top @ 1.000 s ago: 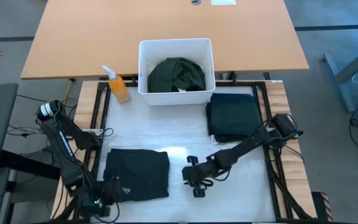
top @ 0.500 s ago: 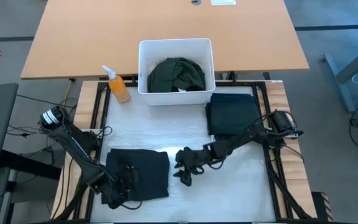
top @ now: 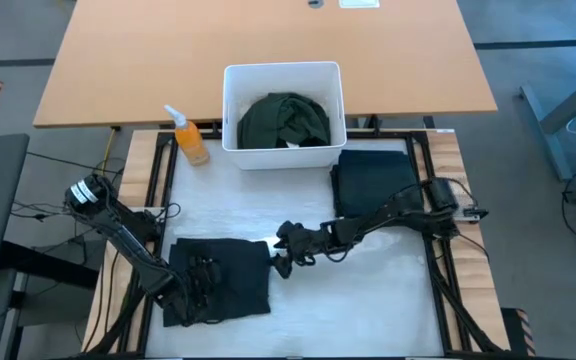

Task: Fold laundry
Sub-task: Stack the folded black shorts on top of the folded dark blue jeans

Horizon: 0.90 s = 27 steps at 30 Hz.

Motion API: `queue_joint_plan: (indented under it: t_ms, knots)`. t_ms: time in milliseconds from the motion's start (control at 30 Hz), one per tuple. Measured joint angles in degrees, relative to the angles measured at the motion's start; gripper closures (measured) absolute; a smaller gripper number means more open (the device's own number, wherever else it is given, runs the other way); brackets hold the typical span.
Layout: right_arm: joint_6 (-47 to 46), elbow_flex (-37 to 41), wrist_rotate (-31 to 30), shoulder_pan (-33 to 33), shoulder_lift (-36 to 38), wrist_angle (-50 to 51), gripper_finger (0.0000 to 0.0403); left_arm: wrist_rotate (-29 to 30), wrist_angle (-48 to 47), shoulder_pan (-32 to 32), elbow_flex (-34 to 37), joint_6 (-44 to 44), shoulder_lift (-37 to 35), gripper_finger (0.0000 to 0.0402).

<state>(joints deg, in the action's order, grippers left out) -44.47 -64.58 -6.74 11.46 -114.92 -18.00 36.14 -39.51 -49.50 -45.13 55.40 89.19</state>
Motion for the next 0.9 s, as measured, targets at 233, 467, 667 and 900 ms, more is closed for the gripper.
queue_joint_plan:
  t_ms: [233, 467, 667, 900]
  knots:
    - [-2.2, -0.4, 0.5, -1.1, -7.3, -13.6, 0.0063, -3.4, 7.5, -0.1, 3.9, 0.3, -0.1, 0.0216]
    - [-4.5, -4.4, -0.1, -1.1, -12.6, -19.3, 0.0076, -3.9, 7.9, -0.2, 4.2, 0.3, -0.1, 0.0216]
    - [-3.2, -9.0, 0.1, -0.3, -15.8, -18.8, 0.0139, -3.9, 8.7, -0.2, 4.2, 0.7, -0.1, 0.0216]
    - [4.6, -11.8, 9.6, 0.2, -12.0, -5.6, 0.0354, -3.8, 16.8, 0.8, 4.2, 0.2, 0.0, 0.0216]
